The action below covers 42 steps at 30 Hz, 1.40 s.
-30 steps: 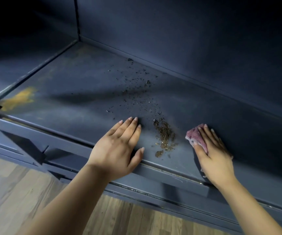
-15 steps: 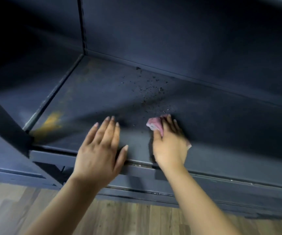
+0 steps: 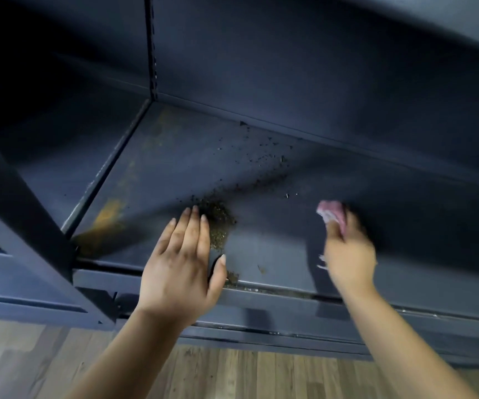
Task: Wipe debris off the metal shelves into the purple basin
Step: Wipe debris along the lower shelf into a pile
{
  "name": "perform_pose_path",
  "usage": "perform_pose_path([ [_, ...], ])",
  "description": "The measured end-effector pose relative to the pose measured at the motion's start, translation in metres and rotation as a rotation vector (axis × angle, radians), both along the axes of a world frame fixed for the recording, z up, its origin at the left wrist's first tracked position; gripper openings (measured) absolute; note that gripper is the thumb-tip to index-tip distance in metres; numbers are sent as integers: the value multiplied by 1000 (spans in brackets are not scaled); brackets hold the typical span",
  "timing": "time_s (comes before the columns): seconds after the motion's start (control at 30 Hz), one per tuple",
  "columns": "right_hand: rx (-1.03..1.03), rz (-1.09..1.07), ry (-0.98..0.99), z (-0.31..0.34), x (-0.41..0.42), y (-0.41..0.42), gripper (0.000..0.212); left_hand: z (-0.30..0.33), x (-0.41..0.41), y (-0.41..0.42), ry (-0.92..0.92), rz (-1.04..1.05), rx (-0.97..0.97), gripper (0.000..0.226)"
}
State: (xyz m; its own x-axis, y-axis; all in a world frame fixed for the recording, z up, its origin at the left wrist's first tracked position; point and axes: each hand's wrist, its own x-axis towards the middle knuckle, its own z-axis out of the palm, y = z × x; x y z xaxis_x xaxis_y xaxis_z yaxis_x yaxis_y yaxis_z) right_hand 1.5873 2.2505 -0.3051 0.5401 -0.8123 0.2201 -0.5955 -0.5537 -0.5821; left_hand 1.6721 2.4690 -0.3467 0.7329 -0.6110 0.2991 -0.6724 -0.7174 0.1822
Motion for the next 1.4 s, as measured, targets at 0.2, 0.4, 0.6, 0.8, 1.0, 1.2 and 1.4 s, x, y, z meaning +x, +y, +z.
perform_pose_path([
  [0.2, -103, -39, 233, -6, 23, -2, 59, 3, 0, 2, 9, 10, 12, 77],
  [0.4, -200, 214, 153, -16, 66, 59, 46, 1, 1, 2, -14, 13, 27, 74],
  [0.6, -144, 489, 186, -4, 75, 83, 47, 1, -1, 3, -45, 11, 54, 69],
  [0.8, 64, 324, 53, 4, 42, -13, 38, 10, -8, -1, -94, 17, 15, 64],
  [1.0, 1, 56, 235, 14, 30, -105, 27, 12, -24, -61, -176, -240, -2, 58],
  [1.2, -12, 172, 276, -2, 73, -116, 47, 8, -20, -70, -70, -272, 62, 63],
  [1.4, -52, 562, 260, 8, 116, -58, 40, 9, -19, -70, -84, -263, 51, 63],
])
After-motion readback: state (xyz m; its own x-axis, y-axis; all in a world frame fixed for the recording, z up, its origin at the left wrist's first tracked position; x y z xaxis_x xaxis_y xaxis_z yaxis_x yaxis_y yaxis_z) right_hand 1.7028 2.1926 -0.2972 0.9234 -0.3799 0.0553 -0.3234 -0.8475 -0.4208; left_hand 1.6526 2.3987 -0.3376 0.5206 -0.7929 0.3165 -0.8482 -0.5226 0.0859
